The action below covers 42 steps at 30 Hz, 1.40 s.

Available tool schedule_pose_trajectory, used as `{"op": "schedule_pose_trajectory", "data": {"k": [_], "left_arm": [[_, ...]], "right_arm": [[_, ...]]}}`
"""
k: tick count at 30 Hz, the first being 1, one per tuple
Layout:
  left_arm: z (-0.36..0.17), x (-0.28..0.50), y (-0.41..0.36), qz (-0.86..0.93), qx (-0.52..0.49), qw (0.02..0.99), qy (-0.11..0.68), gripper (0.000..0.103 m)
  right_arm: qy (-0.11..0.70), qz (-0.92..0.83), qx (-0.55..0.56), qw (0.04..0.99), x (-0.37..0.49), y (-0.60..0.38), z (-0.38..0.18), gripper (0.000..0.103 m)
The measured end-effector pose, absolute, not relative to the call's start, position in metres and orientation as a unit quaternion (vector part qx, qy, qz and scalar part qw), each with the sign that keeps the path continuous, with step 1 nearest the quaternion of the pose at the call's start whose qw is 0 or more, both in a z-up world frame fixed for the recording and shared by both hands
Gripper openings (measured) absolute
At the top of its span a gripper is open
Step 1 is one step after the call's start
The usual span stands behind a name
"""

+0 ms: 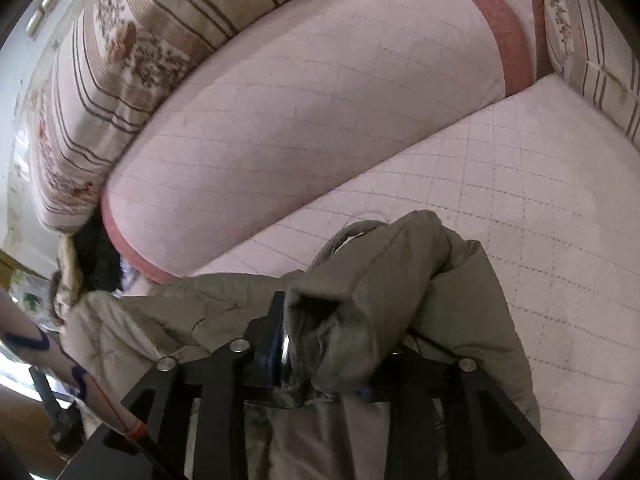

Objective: Fold large clothes

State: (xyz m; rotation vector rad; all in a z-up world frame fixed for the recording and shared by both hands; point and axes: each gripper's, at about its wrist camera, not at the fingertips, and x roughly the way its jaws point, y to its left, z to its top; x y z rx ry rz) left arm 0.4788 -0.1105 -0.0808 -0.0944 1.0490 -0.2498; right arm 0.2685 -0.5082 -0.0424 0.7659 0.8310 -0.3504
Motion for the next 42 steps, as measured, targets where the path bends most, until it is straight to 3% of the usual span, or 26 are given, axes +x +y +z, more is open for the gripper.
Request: {"op": "schedule_pose_trajectory", "data": {"k": [1,3,5,8,12,17,26,31,35,42], "left_arm": [[-0.075,0.477,-0.105,-0.128,-0.058,0.855,0.5,0.04],[-0.063,0.474,-0.092,-0.149,-0.09,0.851,0.495,0.046],[-0.048,0.47,-0.076,-0.175,-0.133,0.844,0.488,0.054],[-0.021,0.459,-0.053,-0.202,-0.19,0.839,0.469,0.066],[0.016,0.442,-0.036,-0.218,-0.2,0.844,0.447,0.067],[0.041,0.39,-0.014,-0.193,-0.144,0.875,0.421,0.067],[-0.031,0.277,0.036,-0.121,-0.041,0.897,0.422,0.069],[-0.052,0.278,0.041,-0.099,-0.004,0.906,0.412,0.069],[-0.059,0.285,0.043,-0.096,0.008,0.907,0.41,0.069],[-0.068,0.288,0.042,-0.094,0.013,0.905,0.414,0.069]], "right_arm": [[0.382,-0.16,0.369,0.832,0.264,-0.509,-0.035,0.047],[0.357,-0.159,0.379,0.839,0.253,-0.508,-0.019,0.083],[0.323,-0.177,0.373,0.852,0.235,-0.507,0.001,0.095],[0.311,-0.191,0.344,0.865,0.22,-0.499,0.024,0.095],[0.32,-0.193,0.288,0.882,0.213,-0.468,0.047,0.095],[0.361,-0.154,0.193,0.899,0.237,-0.388,0.055,0.091],[0.413,-0.137,0.099,0.895,0.315,-0.291,0.004,0.086],[0.469,-0.168,0.104,0.861,0.359,-0.299,-0.051,0.092],[0.463,-0.194,0.075,0.862,0.373,-0.302,-0.08,0.098],[0.454,-0.193,0.099,0.864,0.378,-0.316,-0.087,0.1]]}}
